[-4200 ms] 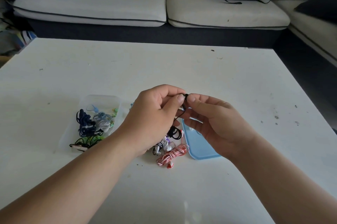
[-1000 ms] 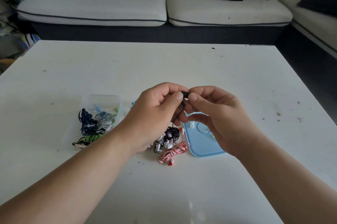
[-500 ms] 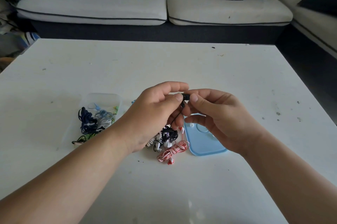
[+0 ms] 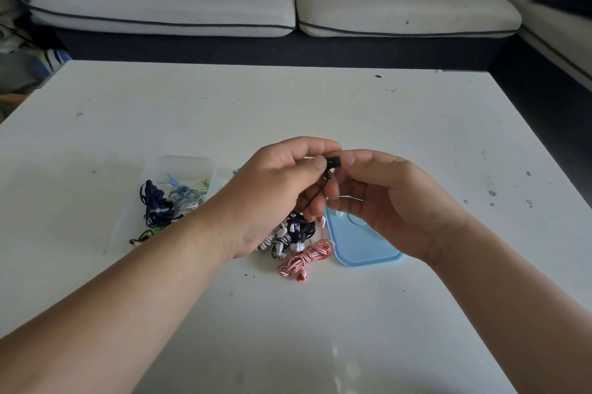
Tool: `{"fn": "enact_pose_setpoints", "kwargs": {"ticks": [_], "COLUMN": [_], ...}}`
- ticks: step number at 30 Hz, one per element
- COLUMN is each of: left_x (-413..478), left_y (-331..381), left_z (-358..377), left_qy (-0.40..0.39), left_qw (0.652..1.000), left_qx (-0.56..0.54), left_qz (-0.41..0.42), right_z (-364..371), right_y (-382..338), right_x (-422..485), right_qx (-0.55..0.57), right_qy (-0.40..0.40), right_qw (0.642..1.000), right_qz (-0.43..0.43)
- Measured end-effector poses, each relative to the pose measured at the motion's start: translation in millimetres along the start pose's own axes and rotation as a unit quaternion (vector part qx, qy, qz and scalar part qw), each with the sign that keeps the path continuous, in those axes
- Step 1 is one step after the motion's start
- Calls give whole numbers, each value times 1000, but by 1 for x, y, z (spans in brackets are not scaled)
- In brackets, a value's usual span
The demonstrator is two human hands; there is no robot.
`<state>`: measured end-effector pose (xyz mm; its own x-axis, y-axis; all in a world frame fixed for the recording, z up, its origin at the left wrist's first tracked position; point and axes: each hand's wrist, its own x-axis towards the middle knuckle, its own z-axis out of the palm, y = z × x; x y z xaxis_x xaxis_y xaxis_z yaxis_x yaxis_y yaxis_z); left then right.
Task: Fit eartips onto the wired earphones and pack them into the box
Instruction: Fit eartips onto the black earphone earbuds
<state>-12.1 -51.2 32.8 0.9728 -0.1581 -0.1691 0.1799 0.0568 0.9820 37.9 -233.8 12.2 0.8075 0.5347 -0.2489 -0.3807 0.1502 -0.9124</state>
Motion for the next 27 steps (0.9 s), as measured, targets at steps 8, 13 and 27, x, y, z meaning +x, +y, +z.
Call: {"fn": "enact_pose_setpoints", "kwargs": {"ticks": [8,13,27], "left_x": [0,-1,3], "left_y": [0,0,-3], "left_z": [1,1,0], "left_qy": [-6,-8,25], "left_qw": [1000,1000,999], "left_qx": [-7,0,13], "left_qz": [-1,2,-19], "right_z": [-2,1,8], "right_y": [7,9,-2], "right_x": [3,2,-8], "right_qx": [13,18,-161], "right_qy": [-21,-40,87], "right_qw": [1000,999,971], "right_qz": [14,12,-152]}}
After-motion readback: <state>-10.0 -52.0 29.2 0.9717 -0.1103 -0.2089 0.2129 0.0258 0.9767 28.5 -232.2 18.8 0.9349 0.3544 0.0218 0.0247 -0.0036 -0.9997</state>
